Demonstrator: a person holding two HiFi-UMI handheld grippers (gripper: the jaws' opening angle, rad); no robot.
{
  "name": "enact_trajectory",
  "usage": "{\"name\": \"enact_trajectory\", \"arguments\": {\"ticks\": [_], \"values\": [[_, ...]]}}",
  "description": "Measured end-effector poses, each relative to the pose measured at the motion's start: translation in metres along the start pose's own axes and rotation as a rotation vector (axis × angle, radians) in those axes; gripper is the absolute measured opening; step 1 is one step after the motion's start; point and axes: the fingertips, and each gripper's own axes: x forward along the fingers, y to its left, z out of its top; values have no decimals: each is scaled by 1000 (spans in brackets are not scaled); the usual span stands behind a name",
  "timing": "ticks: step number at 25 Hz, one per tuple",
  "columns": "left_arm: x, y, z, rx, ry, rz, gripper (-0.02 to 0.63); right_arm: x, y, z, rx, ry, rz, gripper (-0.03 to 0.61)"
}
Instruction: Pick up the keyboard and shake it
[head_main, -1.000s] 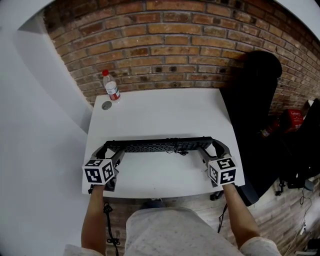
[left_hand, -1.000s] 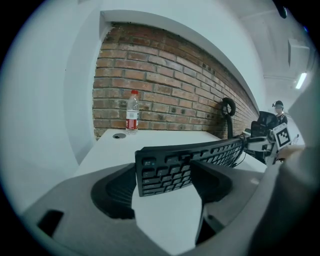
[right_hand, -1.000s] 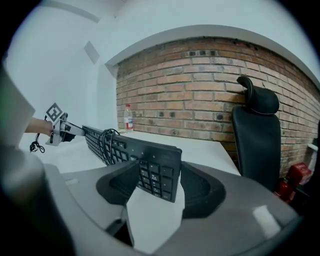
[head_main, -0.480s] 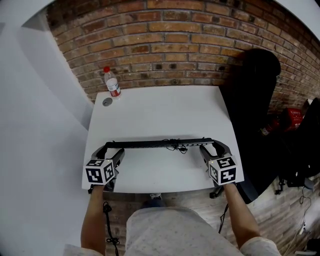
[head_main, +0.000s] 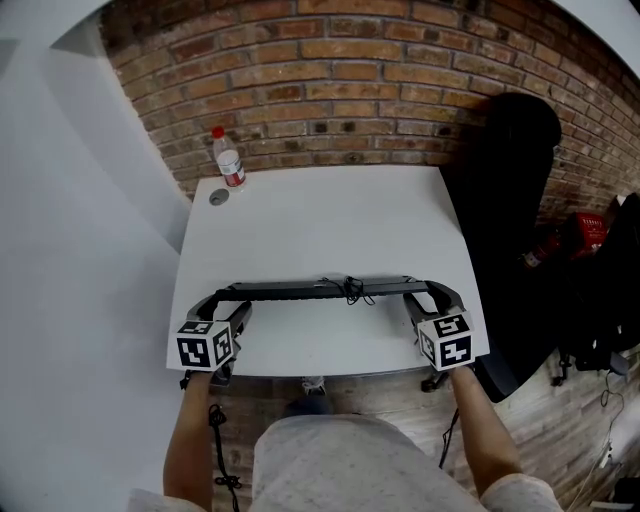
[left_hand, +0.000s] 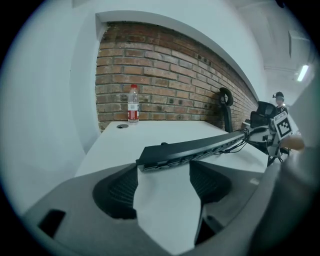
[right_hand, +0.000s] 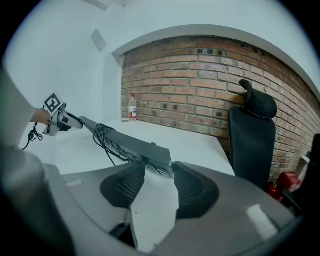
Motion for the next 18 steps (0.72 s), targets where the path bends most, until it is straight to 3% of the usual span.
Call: {"name": "enact_trajectory", "arguments": {"ticks": [10, 18], "values": [[-8, 1, -25, 10, 53, 15, 277, -10, 10, -20, -70, 40, -14, 189], [-9, 0, -45, 48, 103, 17, 275, -14, 18, -37, -150, 56, -17, 188]]}}
